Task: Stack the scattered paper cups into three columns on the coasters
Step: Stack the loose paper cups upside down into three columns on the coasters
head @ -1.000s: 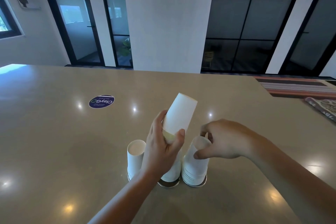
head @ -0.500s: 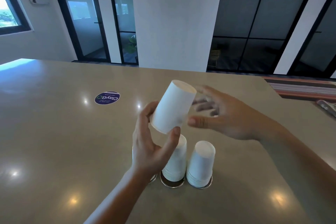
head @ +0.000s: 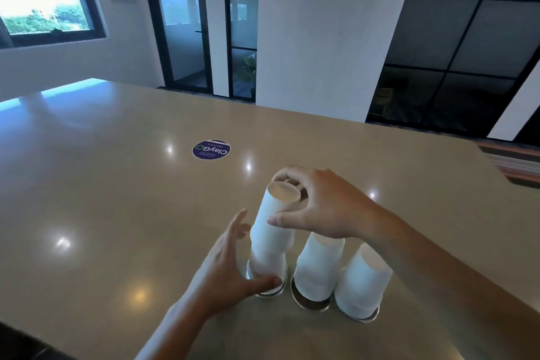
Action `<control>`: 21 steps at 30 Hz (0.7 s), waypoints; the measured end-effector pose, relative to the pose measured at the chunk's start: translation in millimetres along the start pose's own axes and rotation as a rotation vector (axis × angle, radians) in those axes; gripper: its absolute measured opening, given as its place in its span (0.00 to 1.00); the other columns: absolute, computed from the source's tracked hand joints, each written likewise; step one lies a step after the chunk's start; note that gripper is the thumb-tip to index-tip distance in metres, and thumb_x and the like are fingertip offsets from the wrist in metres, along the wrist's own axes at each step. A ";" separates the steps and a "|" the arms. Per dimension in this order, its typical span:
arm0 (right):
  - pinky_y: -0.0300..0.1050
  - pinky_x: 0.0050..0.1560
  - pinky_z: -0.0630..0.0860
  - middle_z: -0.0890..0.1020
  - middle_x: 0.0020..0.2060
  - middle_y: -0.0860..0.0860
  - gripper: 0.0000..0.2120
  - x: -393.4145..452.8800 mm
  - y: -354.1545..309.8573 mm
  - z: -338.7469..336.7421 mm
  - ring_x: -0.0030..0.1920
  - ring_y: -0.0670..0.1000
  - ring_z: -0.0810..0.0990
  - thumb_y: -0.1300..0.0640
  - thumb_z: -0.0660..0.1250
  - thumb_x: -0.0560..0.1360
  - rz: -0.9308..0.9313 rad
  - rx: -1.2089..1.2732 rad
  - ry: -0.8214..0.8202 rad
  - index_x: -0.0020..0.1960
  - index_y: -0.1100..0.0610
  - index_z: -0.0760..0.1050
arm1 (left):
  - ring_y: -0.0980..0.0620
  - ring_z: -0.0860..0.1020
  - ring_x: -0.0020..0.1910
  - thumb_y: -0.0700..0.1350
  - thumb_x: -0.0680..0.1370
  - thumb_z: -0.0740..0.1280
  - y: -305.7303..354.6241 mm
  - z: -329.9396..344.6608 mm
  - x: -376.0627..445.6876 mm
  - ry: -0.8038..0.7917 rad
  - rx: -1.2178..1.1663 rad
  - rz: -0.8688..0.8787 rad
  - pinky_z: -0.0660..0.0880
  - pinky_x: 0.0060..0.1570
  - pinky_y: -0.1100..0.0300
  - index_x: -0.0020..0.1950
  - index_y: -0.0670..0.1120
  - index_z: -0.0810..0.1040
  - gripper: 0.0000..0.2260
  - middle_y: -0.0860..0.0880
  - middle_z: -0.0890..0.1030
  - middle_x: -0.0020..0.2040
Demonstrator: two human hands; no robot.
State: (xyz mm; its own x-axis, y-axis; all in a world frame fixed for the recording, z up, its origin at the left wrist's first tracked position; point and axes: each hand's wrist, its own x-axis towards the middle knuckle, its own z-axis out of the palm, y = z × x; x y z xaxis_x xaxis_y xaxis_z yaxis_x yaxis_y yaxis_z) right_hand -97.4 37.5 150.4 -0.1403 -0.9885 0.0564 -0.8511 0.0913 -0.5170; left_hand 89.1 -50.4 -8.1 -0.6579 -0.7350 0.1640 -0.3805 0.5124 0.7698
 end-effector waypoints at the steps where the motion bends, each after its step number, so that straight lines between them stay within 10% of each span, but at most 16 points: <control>1: 0.51 0.54 0.81 0.84 0.48 0.41 0.21 2.0 2.2 4.7 0.50 0.44 0.82 0.40 0.78 0.67 0.003 -0.008 -0.018 0.57 0.41 0.76 | 0.60 0.76 0.61 0.65 0.58 0.80 -3.9 4.0 0.1 -0.038 0.022 0.009 0.77 0.59 0.56 0.78 0.63 0.54 0.54 0.64 0.77 0.62; 7: 0.50 0.52 0.80 0.83 0.49 0.43 0.25 9.2 8.6 34.8 0.49 0.47 0.81 0.39 0.78 0.66 0.012 -0.121 -0.118 0.59 0.41 0.75 | 0.61 0.74 0.49 0.64 0.62 0.74 -8.7 8.1 4.2 -0.069 0.198 0.137 0.71 0.50 0.63 0.56 0.70 0.65 0.27 0.67 0.78 0.47; 21: 0.44 0.41 0.75 0.77 0.36 0.43 0.26 7.6 11.6 61.1 0.41 0.48 0.77 0.37 0.79 0.63 0.088 -0.153 -0.095 0.56 0.43 0.74 | 0.61 0.74 0.51 0.68 0.59 0.75 -35.7 1.0 37.8 -0.283 0.327 0.262 0.74 0.53 0.61 0.54 0.61 0.72 0.28 0.63 0.76 0.49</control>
State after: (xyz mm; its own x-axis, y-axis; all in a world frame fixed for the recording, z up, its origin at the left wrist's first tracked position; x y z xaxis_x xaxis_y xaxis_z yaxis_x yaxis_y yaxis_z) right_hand -77.4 23.8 92.6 -0.1752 -0.9822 -0.0677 -0.9057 0.1877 -0.3801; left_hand 77.2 -96.1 -30.0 -0.8916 -0.4373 0.1176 -0.3329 0.8090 0.4845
